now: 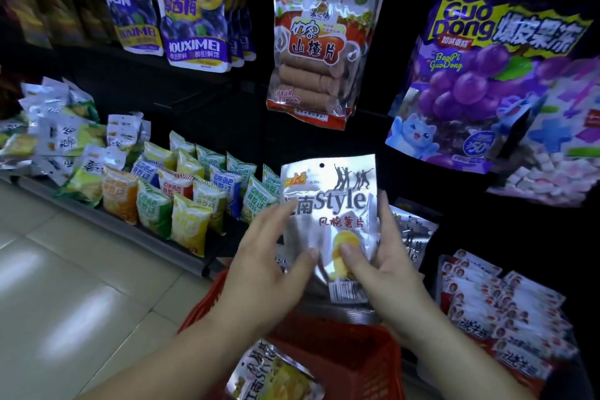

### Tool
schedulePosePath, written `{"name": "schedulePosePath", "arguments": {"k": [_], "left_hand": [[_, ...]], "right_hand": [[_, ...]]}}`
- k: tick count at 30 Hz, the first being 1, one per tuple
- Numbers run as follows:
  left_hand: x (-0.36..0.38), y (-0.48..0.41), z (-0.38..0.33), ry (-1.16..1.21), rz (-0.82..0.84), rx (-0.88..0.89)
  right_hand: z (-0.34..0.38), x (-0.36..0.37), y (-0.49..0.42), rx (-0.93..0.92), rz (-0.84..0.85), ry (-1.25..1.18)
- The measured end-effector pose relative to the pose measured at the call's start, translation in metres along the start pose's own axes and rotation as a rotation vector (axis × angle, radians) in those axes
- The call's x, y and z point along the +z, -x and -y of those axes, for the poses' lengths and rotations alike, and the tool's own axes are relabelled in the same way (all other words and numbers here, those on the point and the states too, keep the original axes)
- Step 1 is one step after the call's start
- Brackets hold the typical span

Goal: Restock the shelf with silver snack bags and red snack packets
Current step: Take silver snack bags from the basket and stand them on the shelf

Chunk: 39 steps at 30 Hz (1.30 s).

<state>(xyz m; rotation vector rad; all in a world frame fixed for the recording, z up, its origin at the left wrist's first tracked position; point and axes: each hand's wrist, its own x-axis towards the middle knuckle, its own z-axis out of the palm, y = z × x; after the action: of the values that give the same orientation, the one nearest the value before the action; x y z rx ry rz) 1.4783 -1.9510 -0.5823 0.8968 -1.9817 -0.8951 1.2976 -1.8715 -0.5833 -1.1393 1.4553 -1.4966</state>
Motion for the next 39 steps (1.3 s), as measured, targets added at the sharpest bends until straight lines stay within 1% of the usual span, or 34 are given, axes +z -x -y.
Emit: {"name": "schedulePosePath", "arguments": {"k": [2, 3, 4, 6, 8, 13, 16, 20, 24, 27, 29, 32, 35, 37, 39], "left_hand": [[-0.006, -0.002, -0.001, 0.196, 0.124, -0.155], [-0.006, -0.001, -0.002, 0.270, 0.146, -0.187], [-0.006, 0.000, -0.003, 0.288, 0.130, -0.180], [-0.005, 0.001, -0.003, 0.270, 0.078, -0.145], [-0.005, 0.000, 0.000, 0.244, 0.074, -0.140], [-0.001, 0.002, 0.006, 0.246, 0.105, -0.107], [0.001, 0.001, 0.007, 0.269, 0.047, -0.118], [0.003, -0.002, 0.008, 0.309, -0.017, -0.145], [0.006, -0.003, 0.012, 0.329, -0.109, -0.182], [0.008, -0.006, 0.014, 0.340, -0.157, -0.195], [0.006, -0.007, 0.013, 0.345, -0.166, -0.186], [0.004, -0.003, 0.010, 0.393, -0.076, -0.213], [0.002, 0.003, 0.009, 0.490, 0.082, -0.307], [0.001, 0.004, 0.011, 0.447, 0.204, -0.318], [0.000, 0.005, 0.011, 0.386, 0.278, -0.295]], "right_hand": [[0.004, 0.001, 0.002, -0.006, 0.024, 0.050], [0.006, 0.001, 0.003, -0.006, 0.024, 0.110], [0.006, 0.000, 0.002, -0.018, 0.016, 0.192], [0.008, -0.001, 0.003, -0.001, 0.009, 0.247], [0.010, 0.000, 0.003, 0.036, -0.006, 0.222], [0.004, 0.002, 0.003, 0.020, -0.015, 0.117], [-0.003, 0.002, 0.000, -0.002, -0.009, 0.108], [0.000, 0.005, 0.000, 0.018, 0.003, 0.120], [0.000, 0.007, 0.001, 0.008, -0.018, 0.135], [0.001, 0.013, 0.003, 0.033, -0.030, 0.052], [0.000, 0.013, 0.002, 0.026, -0.045, 0.050], [-0.003, 0.008, 0.001, 0.008, -0.078, 0.115], [-0.005, 0.003, -0.001, -0.019, -0.191, 0.125], [-0.004, 0.001, -0.003, -0.020, -0.242, 0.096], [-0.001, 0.000, -0.006, 0.011, -0.243, 0.094]]}}
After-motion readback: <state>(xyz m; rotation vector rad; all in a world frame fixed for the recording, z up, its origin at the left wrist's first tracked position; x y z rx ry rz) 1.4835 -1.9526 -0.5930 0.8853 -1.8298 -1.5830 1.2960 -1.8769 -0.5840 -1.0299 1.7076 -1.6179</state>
